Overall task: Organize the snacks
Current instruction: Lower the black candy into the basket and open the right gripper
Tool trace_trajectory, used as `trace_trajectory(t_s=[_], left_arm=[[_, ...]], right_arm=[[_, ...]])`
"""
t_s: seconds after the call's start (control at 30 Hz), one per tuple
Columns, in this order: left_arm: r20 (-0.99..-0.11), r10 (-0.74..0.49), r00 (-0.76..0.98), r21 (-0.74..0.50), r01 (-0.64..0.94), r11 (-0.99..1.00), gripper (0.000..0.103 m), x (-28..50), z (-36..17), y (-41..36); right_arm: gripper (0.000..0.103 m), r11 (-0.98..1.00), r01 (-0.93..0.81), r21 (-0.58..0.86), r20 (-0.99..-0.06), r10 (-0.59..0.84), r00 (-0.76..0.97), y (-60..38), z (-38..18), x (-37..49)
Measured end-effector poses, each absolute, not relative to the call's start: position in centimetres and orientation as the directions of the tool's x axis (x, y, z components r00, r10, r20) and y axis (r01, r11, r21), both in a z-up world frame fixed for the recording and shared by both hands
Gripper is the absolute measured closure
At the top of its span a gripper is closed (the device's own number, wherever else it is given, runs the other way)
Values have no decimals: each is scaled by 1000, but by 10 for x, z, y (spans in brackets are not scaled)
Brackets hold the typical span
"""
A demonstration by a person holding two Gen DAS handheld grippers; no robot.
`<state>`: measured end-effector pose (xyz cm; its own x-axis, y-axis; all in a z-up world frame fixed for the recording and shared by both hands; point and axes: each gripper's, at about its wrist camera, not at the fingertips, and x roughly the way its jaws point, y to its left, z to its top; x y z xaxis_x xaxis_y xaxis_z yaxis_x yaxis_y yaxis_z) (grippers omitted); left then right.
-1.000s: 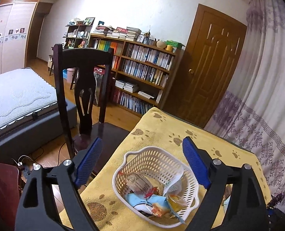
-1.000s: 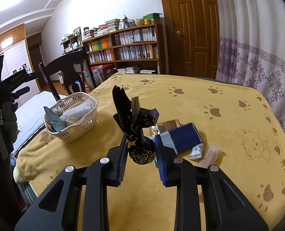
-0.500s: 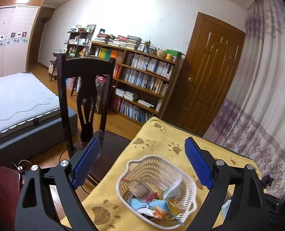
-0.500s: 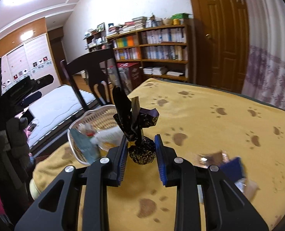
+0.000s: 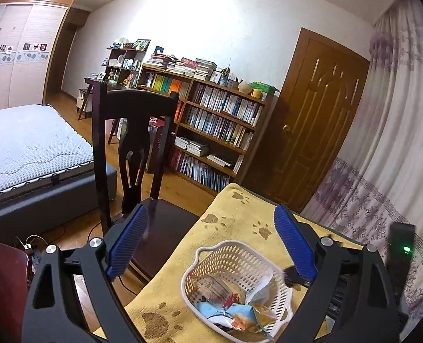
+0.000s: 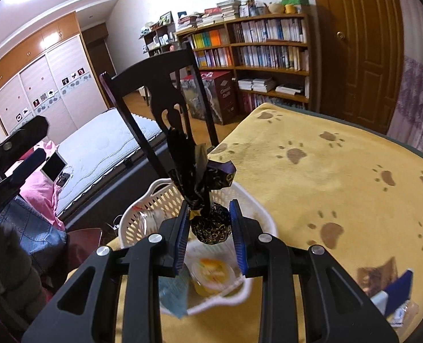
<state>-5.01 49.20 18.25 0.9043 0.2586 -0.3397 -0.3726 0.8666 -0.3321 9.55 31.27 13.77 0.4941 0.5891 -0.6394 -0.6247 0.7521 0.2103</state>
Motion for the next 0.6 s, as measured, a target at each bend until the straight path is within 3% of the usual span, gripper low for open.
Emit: trace_trajectory(t_s=[0.6], left_arm=[[-346,259,902,-365,-383,848,12,-48,186,500]], right_arm=[[73,761,-597,254,-651,591,476,317,126,107]])
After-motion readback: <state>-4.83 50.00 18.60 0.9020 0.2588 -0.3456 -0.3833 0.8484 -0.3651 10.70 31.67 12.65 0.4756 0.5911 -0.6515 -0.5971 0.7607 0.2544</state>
